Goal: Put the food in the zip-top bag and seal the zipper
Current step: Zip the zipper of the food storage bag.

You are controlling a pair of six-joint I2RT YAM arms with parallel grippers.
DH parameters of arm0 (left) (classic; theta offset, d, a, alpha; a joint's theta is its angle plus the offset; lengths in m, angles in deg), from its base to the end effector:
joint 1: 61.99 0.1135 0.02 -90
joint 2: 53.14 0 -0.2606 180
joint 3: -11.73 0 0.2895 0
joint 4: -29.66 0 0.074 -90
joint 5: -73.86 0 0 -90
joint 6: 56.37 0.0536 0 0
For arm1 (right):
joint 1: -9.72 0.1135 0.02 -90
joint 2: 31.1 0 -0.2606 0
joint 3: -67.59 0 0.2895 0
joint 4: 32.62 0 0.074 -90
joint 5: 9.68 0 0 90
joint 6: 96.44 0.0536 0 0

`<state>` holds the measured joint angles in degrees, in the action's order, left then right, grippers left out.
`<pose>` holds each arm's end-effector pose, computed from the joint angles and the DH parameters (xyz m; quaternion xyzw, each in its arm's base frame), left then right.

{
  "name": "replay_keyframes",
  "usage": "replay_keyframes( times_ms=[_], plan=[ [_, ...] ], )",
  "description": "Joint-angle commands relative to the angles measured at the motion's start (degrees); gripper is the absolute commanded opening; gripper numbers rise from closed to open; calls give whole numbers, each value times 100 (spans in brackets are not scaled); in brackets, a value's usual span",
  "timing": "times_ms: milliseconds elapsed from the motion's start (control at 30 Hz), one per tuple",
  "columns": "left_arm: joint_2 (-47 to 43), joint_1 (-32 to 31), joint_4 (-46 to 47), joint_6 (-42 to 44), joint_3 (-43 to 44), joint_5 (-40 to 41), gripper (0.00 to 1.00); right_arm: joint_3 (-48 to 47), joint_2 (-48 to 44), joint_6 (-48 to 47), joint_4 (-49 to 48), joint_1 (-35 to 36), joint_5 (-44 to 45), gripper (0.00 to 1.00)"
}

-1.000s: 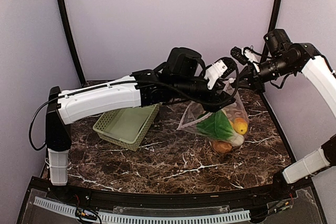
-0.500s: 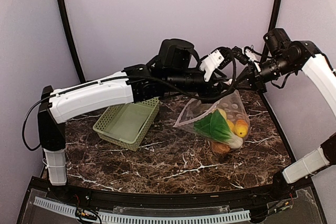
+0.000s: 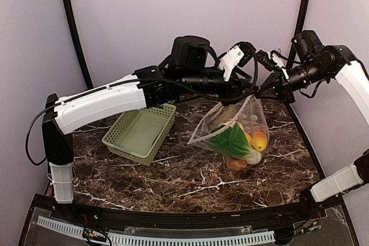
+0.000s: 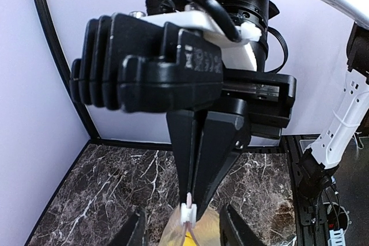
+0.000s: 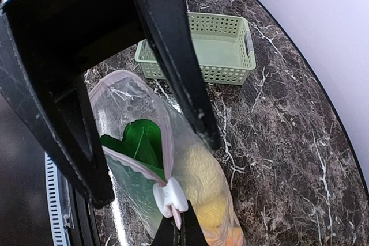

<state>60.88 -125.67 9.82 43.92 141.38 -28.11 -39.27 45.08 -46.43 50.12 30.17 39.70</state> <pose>0.2255 -0.4809 0.4202 0.4950 0.5393 -0.3724 0.5705 0.2476 0.1296 0.4238 -0.5439 0.7096 0.2718 0.3561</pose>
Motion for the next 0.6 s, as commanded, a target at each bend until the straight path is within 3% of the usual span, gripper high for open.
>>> replay_keyframes(
  times_ms=[0,233,567],
  plan=[
    [53,37,-145,-128,156,-302,39,47,-157,52,-74,81,-201,0],
    [181,40,-293,-152,288,-268,43,65,-197,62,-93,90,-259,0],
    [244,63,-386,-143,334,-310,31,144,-240,53,-126,91,-245,0]
  ],
)
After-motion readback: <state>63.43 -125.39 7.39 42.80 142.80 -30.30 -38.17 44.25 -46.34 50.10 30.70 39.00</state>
